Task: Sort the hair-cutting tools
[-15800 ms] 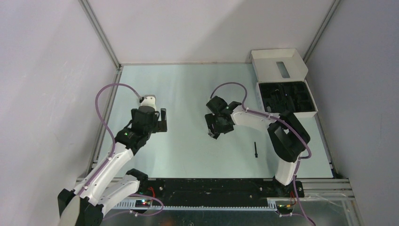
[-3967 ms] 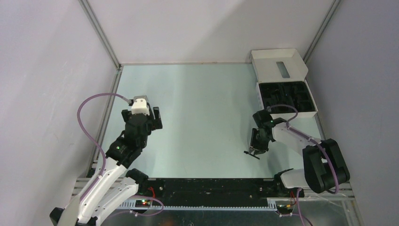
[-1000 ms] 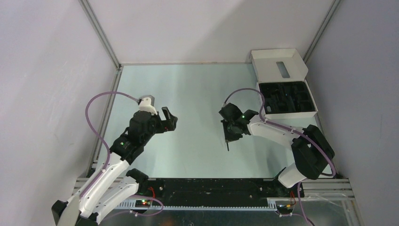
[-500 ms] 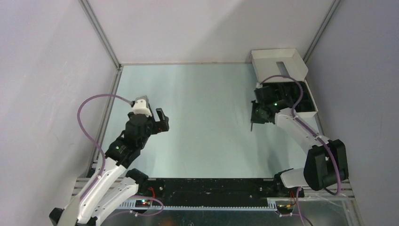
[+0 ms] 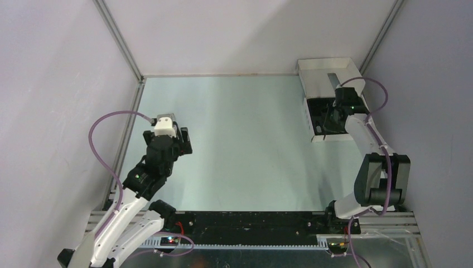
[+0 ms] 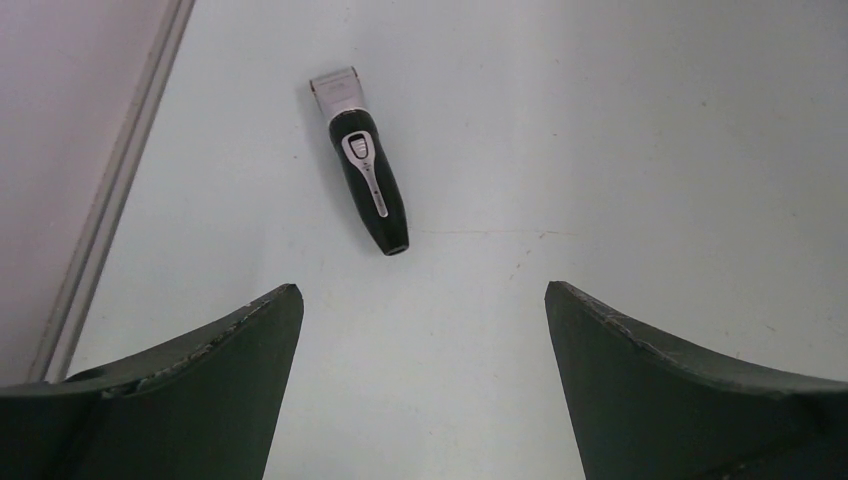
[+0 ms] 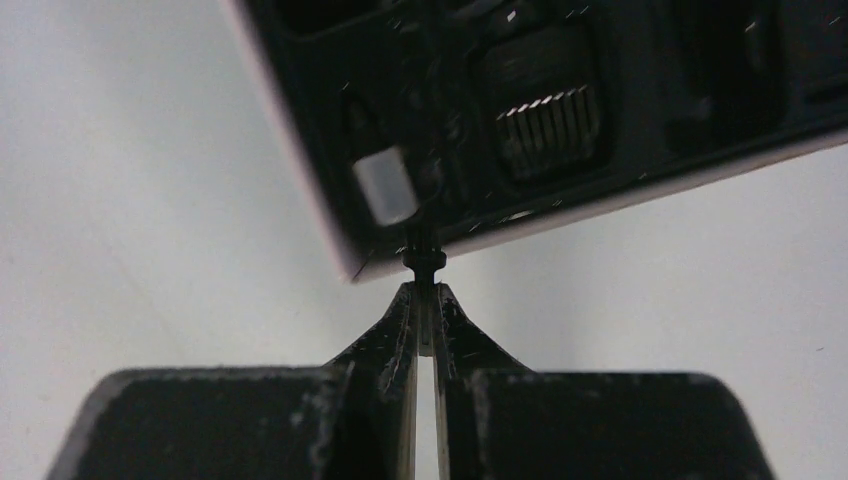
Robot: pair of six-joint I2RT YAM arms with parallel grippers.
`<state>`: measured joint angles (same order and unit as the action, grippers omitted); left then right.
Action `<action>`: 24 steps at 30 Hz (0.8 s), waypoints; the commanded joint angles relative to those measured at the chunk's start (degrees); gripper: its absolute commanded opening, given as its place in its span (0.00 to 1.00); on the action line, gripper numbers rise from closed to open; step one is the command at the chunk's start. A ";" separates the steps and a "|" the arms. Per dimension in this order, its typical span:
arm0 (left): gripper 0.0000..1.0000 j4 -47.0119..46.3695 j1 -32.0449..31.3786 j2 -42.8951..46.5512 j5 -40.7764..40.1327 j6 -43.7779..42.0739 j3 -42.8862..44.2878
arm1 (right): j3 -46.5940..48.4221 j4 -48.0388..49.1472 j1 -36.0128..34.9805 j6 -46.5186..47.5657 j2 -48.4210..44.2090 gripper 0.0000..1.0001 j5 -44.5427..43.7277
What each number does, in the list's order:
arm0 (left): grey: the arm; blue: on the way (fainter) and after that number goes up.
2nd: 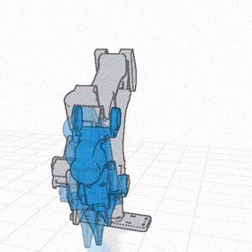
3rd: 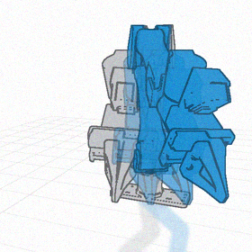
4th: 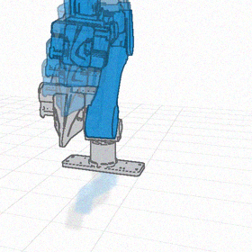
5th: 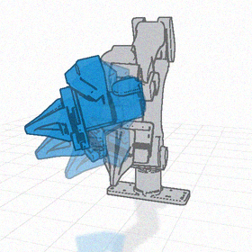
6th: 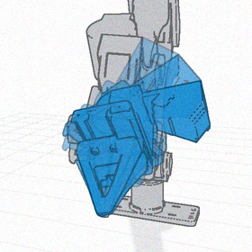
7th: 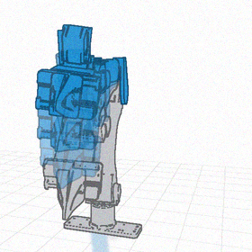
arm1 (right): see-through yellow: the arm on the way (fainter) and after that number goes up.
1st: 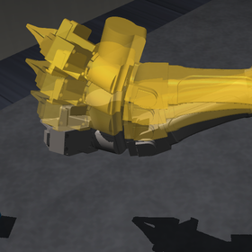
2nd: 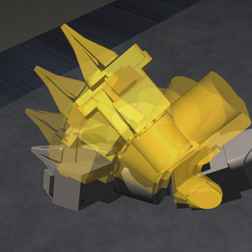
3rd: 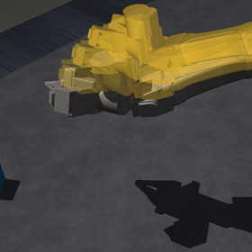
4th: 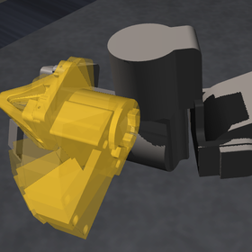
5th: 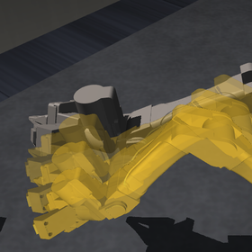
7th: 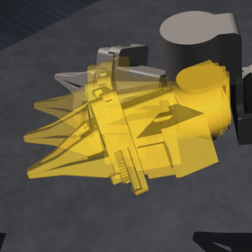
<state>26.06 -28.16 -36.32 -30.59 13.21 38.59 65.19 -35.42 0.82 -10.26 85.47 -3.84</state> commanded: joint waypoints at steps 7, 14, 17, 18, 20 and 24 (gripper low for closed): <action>0.98 -4.77 -0.29 -0.84 -3.85 -3.19 -1.12 | 11.75 4.07 3.89 9.91 10.84 0.00 0.53; 0.98 -5.70 -0.31 -1.97 -4.72 -3.98 -1.51 | 17.10 3.62 4.01 12.89 17.71 0.00 2.85; 0.98 -6.03 -0.35 -2.61 -4.83 -4.29 -1.57 | 18.31 2.10 4.01 13.86 19.66 0.00 5.28; 0.98 -6.16 -0.33 -2.79 -4.87 -4.36 -1.58 | 18.62 1.93 4.01 14.39 20.01 0.00 6.24; 0.98 -6.46 -0.25 -3.07 -4.79 -4.60 -1.63 | 19.06 1.10 3.94 15.26 21.03 0.00 6.83; 0.98 -6.91 -0.27 -3.31 -4.72 -4.98 -1.78 | 19.06 -0.57 3.65 17.22 22.19 0.00 6.82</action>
<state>21.85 -28.16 -39.51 -34.13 9.80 37.26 82.19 -33.87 4.62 3.84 106.50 1.32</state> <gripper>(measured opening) 0.984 0.085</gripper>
